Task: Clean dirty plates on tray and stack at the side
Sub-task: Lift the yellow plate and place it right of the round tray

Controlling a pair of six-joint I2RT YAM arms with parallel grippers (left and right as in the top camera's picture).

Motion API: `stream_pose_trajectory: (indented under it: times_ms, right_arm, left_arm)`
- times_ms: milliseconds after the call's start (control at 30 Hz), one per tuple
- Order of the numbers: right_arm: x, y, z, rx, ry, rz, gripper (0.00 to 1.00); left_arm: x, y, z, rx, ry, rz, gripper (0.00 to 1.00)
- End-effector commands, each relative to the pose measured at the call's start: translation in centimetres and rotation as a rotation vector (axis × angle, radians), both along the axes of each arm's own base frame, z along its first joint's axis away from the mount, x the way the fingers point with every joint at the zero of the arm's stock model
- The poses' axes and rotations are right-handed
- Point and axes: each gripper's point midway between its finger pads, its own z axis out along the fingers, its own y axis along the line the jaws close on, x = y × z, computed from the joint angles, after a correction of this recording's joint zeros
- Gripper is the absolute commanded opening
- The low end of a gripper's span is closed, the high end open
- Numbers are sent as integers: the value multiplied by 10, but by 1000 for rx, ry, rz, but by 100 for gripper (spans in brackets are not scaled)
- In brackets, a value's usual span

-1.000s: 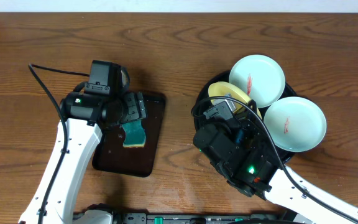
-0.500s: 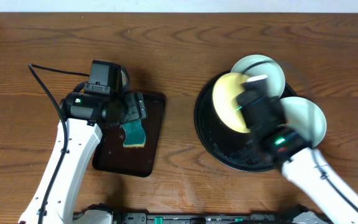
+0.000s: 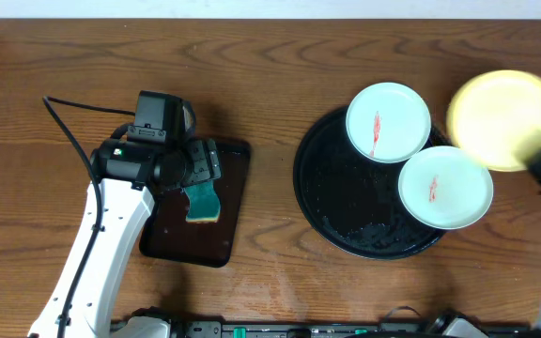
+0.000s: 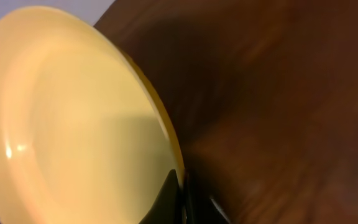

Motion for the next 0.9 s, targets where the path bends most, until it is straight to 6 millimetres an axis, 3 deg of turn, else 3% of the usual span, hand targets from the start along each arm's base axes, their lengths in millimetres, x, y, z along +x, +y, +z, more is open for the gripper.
stream_pose_trajectory:
  times_ms: [0, 133, 200, 367, 500, 533, 600, 667, 767, 800, 867]
  right_arm:
    - [-13, -45, -10, 101, -33, -194, 1]
    - [-28, -93, -34, 100, -14, -320, 1]
    - [-39, -106, -54, 132, 19, -361, 1]
    - [-45, -99, -112, 220, 155, -322, 1]
    - [-30, -89, -130, 228, 164, -200, 1]
    - [-29, -89, -130, 225, 159, -192, 6]
    - [-25, -88, -122, 220, 132, -179, 28]
    - [-17, -84, -102, 211, 68, -142, 45]
    - [-7, -69, -66, 208, -29, -64, 53]
    - [-4, -58, -50, 205, -56, -31, 53]
    - [-6, -42, -36, 182, -53, 14, 49]
  left_arm:
    - [2, -1, 4, -7, -10, -11, 84]
    - [2, -1, 4, -7, -10, -11, 84]
    - [2, -1, 4, -7, -10, -11, 84]
    - [2, -1, 4, -7, -10, -11, 84]
    - [2, -1, 4, -7, -10, -11, 84]
    - [2, -1, 4, -7, -10, -11, 84]
    - [2, -1, 4, -7, -10, -11, 84]
    - [2, -1, 4, -7, -10, -11, 84]
    - [2, -1, 4, -7, -10, -11, 84]
    - [2, -1, 4, -7, -10, -11, 84]
    - [2, -1, 4, -7, -10, -11, 84]
